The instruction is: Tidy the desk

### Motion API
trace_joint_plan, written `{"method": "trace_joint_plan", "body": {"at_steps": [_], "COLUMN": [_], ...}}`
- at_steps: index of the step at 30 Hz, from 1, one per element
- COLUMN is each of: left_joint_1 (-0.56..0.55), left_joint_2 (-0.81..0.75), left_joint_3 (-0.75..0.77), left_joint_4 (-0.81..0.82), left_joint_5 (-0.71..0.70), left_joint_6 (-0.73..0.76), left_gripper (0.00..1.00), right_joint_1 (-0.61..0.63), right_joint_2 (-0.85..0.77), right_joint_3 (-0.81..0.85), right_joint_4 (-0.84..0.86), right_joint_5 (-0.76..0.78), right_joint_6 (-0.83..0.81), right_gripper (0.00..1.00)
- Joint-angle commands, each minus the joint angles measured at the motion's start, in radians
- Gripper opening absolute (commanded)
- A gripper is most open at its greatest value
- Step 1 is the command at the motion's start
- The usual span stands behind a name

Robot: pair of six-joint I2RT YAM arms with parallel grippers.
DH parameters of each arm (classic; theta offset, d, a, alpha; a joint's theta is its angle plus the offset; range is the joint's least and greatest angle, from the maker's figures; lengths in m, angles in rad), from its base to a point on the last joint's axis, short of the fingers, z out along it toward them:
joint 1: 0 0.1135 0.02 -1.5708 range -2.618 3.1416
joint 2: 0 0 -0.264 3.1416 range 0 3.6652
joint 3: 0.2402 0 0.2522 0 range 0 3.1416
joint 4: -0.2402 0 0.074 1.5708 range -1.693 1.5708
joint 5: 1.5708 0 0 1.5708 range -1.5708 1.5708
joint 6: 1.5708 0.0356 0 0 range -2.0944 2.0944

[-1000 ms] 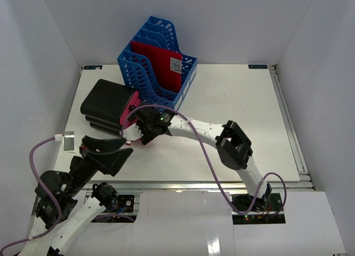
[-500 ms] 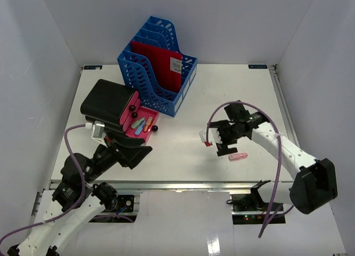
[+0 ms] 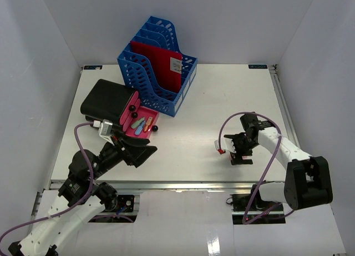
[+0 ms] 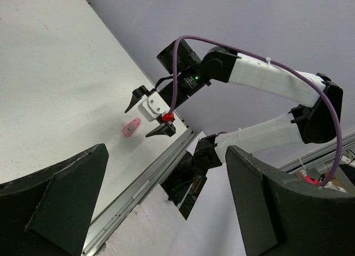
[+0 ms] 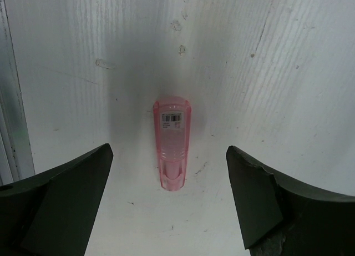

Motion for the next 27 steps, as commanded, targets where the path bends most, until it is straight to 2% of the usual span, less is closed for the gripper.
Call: {"method": "trace_joint_plan", "body": {"at_steps": [1,4,13,17,21,25,27], "left_joint_1": [0.000,0.000,0.000,0.000,0.000,0.000,0.000], "left_joint_2": [-0.024,-0.042,-0.054,-0.056,-0.059,-0.060,-0.062], "left_joint_3": [-0.019,-0.030,-0.024,-0.025,-0.030,-0.031,-0.030], "left_joint_4": [0.023,0.019,0.012,0.010,0.012,0.012,0.012], "left_joint_5": [0.012,0.011,0.007,0.005,0.005,0.009,0.010], "left_joint_6": [-0.019,-0.022,-0.024,-0.024,-0.027,-0.027,-0.028], "left_gripper": [0.98,0.98,0.98,0.98,0.98,0.98,0.98], "right_joint_1": [-0.004,-0.004,-0.004,-0.004,-0.004,0.009,0.032], "right_joint_2": [0.029,0.045,0.120,0.134,0.130,0.117,0.105], "right_joint_3": [-0.036,-0.055,-0.057,-0.066,-0.061,-0.019,0.019], "right_joint_4": [0.050,0.092,0.160,0.171,0.168,0.132,0.115], "right_joint_5": [0.010,0.033,0.077,0.092,0.088,0.047,0.033], "right_joint_6": [0.001,0.031,0.087,0.090,0.112,0.146,0.172], "right_gripper": [0.87,0.83,0.64,0.52,0.36,0.25,0.22]}}
